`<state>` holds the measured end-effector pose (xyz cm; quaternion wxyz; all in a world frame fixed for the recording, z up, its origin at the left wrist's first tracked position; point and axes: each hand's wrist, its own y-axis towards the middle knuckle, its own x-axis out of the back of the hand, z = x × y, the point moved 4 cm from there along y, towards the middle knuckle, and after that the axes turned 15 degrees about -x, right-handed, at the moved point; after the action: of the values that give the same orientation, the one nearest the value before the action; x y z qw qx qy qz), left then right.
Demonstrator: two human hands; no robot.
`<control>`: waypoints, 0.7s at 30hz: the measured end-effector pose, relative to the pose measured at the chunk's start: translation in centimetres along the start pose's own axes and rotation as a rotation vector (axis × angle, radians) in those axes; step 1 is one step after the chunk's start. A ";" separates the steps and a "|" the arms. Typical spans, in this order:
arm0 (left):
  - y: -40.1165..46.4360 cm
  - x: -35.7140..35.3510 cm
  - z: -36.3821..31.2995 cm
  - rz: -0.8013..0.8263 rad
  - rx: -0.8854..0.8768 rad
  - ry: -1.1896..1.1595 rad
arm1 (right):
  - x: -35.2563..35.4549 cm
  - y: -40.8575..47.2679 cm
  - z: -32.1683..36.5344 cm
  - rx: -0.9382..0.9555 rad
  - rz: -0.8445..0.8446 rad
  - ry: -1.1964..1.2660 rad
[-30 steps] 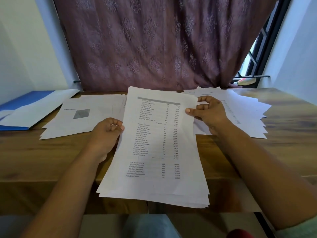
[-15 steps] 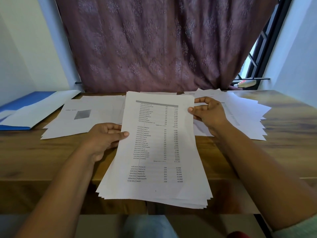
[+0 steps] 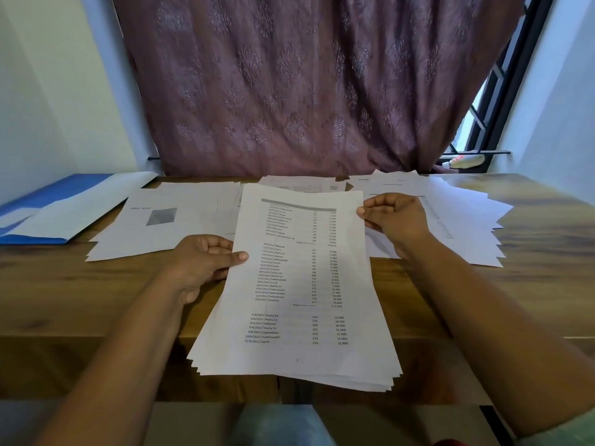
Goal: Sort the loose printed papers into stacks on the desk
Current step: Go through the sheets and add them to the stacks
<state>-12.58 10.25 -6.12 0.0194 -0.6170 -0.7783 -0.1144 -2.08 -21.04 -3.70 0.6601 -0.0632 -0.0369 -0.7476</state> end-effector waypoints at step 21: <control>0.0 -0.2 0.0 -0.030 -0.063 0.120 | 11.4 4.2 0.5 -0.032 -0.759 -0.149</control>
<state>-12.50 10.02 -6.14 0.0450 -0.5978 -0.7808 -0.1758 0.79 -32.67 -1.75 0.3312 -0.1095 -0.0937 -0.9325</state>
